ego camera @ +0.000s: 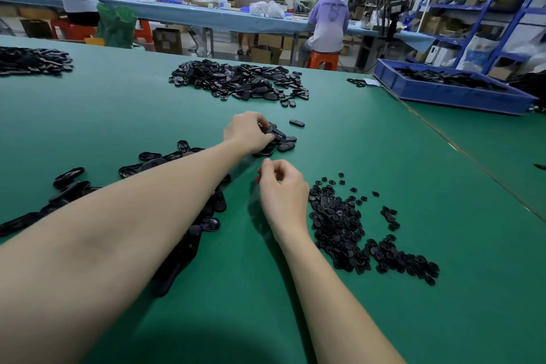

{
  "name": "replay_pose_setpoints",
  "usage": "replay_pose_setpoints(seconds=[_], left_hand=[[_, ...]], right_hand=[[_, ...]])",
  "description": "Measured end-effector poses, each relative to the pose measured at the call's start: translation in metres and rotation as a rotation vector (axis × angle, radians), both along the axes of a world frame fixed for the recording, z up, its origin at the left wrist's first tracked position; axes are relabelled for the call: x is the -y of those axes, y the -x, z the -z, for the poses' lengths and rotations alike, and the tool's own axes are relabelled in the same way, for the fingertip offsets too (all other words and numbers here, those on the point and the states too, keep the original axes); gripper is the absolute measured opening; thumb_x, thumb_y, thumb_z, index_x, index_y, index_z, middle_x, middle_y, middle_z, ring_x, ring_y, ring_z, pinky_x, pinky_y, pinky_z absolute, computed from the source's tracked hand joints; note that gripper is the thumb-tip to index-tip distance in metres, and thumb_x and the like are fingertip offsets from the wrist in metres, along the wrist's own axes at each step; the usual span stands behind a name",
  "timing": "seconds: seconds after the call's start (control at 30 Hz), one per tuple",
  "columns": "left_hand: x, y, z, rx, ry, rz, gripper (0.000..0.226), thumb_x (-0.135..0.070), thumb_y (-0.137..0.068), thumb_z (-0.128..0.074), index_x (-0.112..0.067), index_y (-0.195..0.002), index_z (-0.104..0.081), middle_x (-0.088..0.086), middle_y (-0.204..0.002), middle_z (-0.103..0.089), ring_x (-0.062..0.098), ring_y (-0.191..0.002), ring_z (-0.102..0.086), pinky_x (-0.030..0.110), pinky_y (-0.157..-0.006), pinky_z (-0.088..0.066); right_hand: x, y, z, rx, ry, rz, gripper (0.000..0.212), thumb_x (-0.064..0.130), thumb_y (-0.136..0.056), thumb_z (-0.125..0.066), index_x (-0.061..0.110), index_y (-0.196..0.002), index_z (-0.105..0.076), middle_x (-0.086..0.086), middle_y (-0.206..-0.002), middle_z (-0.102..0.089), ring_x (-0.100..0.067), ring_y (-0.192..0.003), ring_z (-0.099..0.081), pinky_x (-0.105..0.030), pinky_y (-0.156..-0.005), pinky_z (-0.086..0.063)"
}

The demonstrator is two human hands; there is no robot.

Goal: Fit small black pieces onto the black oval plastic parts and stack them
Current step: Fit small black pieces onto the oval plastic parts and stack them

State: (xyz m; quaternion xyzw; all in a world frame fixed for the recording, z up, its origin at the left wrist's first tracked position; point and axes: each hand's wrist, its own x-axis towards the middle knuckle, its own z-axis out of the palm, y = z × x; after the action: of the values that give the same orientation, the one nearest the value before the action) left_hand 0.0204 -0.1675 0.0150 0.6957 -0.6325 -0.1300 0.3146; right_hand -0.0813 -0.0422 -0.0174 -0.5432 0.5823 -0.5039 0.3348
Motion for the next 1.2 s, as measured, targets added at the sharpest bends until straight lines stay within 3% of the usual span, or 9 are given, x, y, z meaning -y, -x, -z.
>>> replay_pose_setpoints(seconds=[0.2, 0.37, 0.47, 0.67, 0.77, 0.9, 1.03, 1.2], left_hand=[[-0.015, -0.001, -0.002, -0.091, 0.096, 0.014, 0.023, -0.037, -0.085, -0.073, -0.026, -0.105, -0.069, -0.009, -0.078, -0.060, 0.017, -0.085, -0.061, 0.027, -0.068, -0.044], [-0.047, -0.014, -0.008, -0.443, 0.082, 0.077, 0.017, -0.041, -0.085, -0.076, -0.025, -0.088, -0.074, -0.008, -0.075, -0.061, 0.007, -0.065, -0.053, 0.021, -0.059, -0.041], [-0.073, -0.022, -0.014, -0.488, 0.008, 0.172, 0.014, -0.039, -0.088, -0.074, -0.025, -0.088, -0.073, -0.006, -0.076, -0.060, 0.008, -0.063, -0.050, 0.019, -0.055, -0.044], [-0.103, -0.042, -0.013, -0.357, -0.048, 0.223, 0.010, -0.033, -0.093, -0.068, -0.027, -0.088, -0.074, -0.006, -0.085, -0.070, 0.002, -0.059, -0.054, 0.012, -0.051, -0.041], [-0.109, -0.050, -0.011, -0.021, -0.028, 0.213, 0.007, -0.031, -0.093, -0.065, -0.030, -0.092, -0.072, -0.010, -0.098, -0.071, -0.002, -0.073, -0.059, 0.014, -0.067, -0.043], [-0.111, -0.057, -0.003, 0.273, -0.085, 0.172, 0.012, -0.030, -0.090, -0.063, -0.034, -0.100, -0.069, -0.006, -0.115, -0.065, 0.015, -0.089, -0.053, 0.035, -0.096, -0.050], [-0.113, -0.058, -0.004, 0.292, -0.199, 0.214, 0.022, -0.026, -0.089, -0.063, -0.036, -0.106, -0.070, -0.008, -0.112, -0.068, 0.016, -0.095, -0.060, 0.036, -0.098, -0.052], [-0.116, -0.058, -0.005, 0.274, -0.186, 0.237, 0.031, -0.009, -0.085, -0.060, -0.034, -0.100, -0.071, -0.012, -0.095, -0.068, 0.013, -0.089, -0.064, 0.036, -0.091, -0.056]], right_hand=[[0.002, 0.000, 0.001, -0.007, -0.009, 0.003, 0.033, 0.037, -0.099, -0.054, 0.018, -0.074, -0.063, 0.008, -0.070, -0.067, -0.014, -0.071, -0.060, -0.032, -0.068, -0.044], [0.003, -0.001, 0.003, 0.006, -0.021, 0.004, 0.032, 0.039, -0.098, -0.055, 0.018, -0.076, -0.066, 0.007, -0.075, -0.072, -0.016, -0.074, -0.064, -0.031, -0.071, -0.048], [0.003, 0.000, 0.003, 0.009, -0.015, 0.006, 0.032, 0.040, -0.097, -0.056, 0.018, -0.075, -0.066, 0.007, -0.074, -0.072, -0.013, -0.071, -0.063, -0.029, -0.068, -0.045], [0.001, 0.001, 0.002, -0.018, -0.011, -0.010, 0.030, 0.039, -0.097, -0.057, 0.018, -0.078, -0.068, 0.006, -0.077, -0.074, -0.011, -0.076, -0.065, -0.027, -0.068, -0.046], [0.000, 0.001, 0.001, -0.054, -0.005, -0.021, 0.029, 0.037, -0.097, -0.057, 0.017, -0.079, -0.068, 0.004, -0.079, -0.074, -0.013, -0.077, -0.065, -0.029, -0.070, -0.045], [0.000, 0.001, 0.001, -0.054, -0.013, -0.037, 0.026, 0.035, -0.096, -0.057, 0.017, -0.079, -0.067, 0.003, -0.081, -0.074, -0.016, -0.073, -0.063, -0.033, -0.075, -0.049], [-0.001, 0.000, 0.001, -0.059, -0.015, -0.051, 0.027, 0.036, -0.096, -0.058, 0.018, -0.078, -0.067, 0.002, -0.081, -0.075, -0.015, -0.069, -0.061, -0.034, -0.076, -0.051], [-0.002, 0.001, 0.000, -0.059, -0.021, -0.077, 0.028, 0.038, -0.097, -0.057, 0.018, -0.079, -0.067, 0.001, -0.081, -0.075, -0.017, -0.069, -0.062, -0.038, -0.079, -0.054]])
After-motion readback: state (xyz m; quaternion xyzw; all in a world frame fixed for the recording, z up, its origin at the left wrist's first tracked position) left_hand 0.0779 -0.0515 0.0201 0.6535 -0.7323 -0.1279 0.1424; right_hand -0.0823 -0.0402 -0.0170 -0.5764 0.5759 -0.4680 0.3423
